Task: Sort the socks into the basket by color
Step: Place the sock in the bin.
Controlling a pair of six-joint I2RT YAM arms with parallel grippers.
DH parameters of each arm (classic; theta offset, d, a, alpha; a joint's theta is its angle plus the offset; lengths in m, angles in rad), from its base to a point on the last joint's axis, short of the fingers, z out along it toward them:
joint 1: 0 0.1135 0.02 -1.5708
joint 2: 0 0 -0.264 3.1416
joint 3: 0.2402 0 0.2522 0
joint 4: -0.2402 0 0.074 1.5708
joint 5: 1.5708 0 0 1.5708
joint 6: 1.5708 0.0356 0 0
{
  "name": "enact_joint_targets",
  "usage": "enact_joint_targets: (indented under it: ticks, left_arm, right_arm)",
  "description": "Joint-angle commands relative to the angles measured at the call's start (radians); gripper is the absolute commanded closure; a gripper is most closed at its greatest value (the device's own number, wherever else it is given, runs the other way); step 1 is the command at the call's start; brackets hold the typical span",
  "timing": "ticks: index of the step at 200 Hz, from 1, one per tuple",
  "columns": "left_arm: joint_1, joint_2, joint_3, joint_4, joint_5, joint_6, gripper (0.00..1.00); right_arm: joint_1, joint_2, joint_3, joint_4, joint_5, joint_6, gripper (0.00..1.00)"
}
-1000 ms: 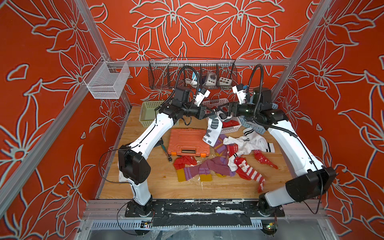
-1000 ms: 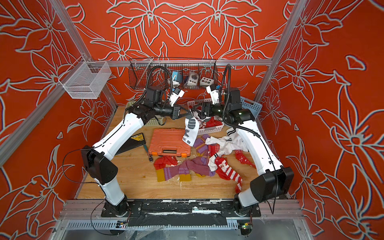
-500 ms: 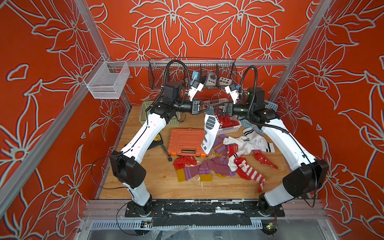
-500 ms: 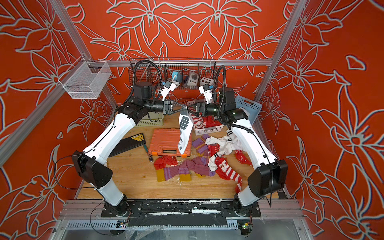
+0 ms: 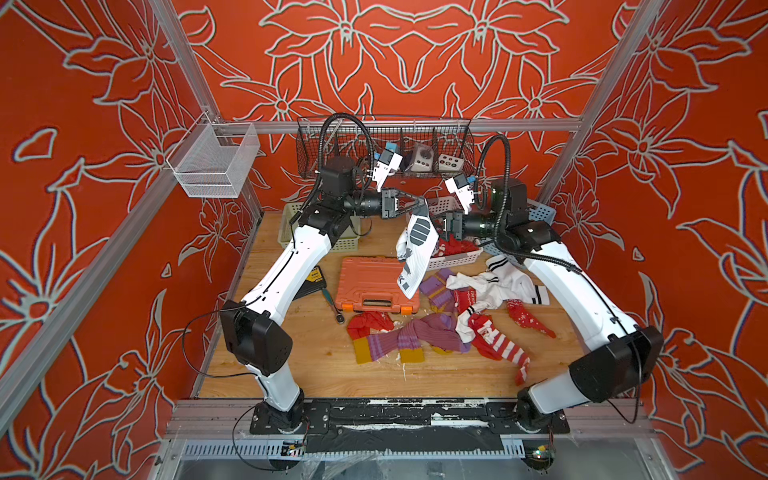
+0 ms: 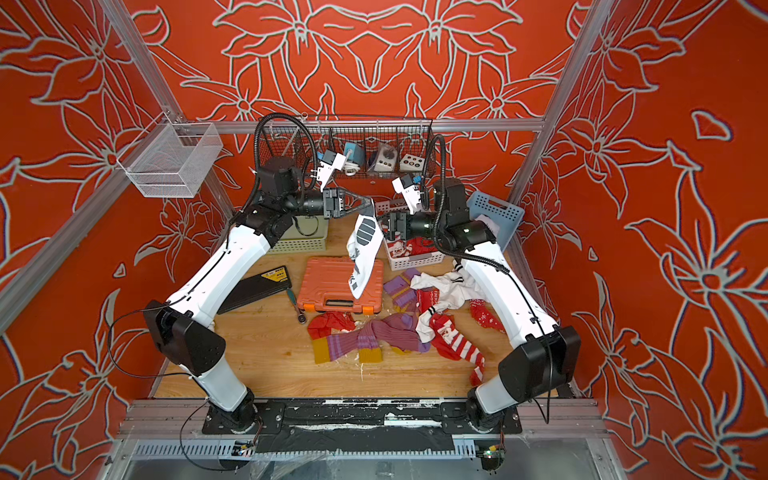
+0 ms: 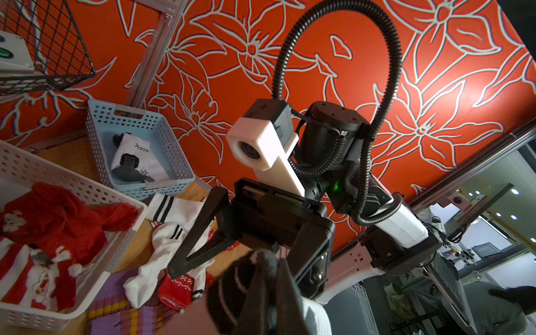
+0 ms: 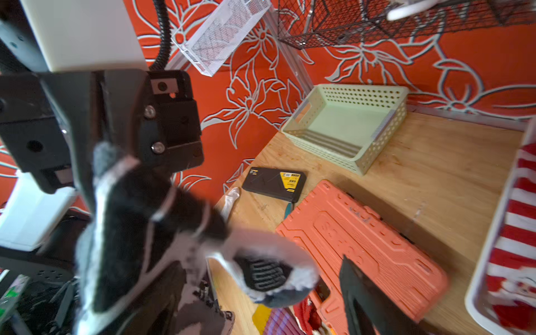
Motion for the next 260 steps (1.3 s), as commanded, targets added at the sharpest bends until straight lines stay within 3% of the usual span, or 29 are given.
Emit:
enact_joint_targets:
  ticks: [1,32,70,160,188,231,243,260]
  left_arm:
    - [0.009,-0.010,0.000,0.081,0.020,-0.018,1.00]
    - [0.012,-0.020,-0.006,0.094,0.030,-0.027,1.00]
    - [0.012,-0.021,-0.006,0.107,0.037,-0.043,1.00]
    - [0.000,-0.022,-0.001,0.165,0.085,-0.109,1.00]
    - [-0.003,-0.015,0.015,0.193,0.092,-0.133,1.00]
    - [-0.003,-0.015,0.010,0.292,0.115,-0.217,1.00]
    - [-0.006,-0.019,0.005,0.303,0.118,-0.229,1.00]
    - [-0.007,-0.023,-0.003,0.315,0.122,-0.238,1.00]
  right_arm:
    - [-0.034,-0.065,0.000,-0.016,0.123,-0.026,0.14]
    - [-0.096,-0.102,-0.019,0.011,0.187,-0.009,0.14]
    - [-0.118,-0.125,-0.010,0.057,0.112,0.005,0.14]
    - [-0.011,0.003,0.232,0.071,-0.065,-0.037,0.14]
    - [0.060,0.014,0.239,-0.031,-0.017,-0.150,0.14]
    - [0.069,0.017,0.215,-0.074,0.066,-0.232,0.14]
    - [0.070,0.028,0.215,-0.079,0.066,-0.240,0.17]
    - [0.072,0.047,0.222,-0.085,0.056,-0.240,0.29]
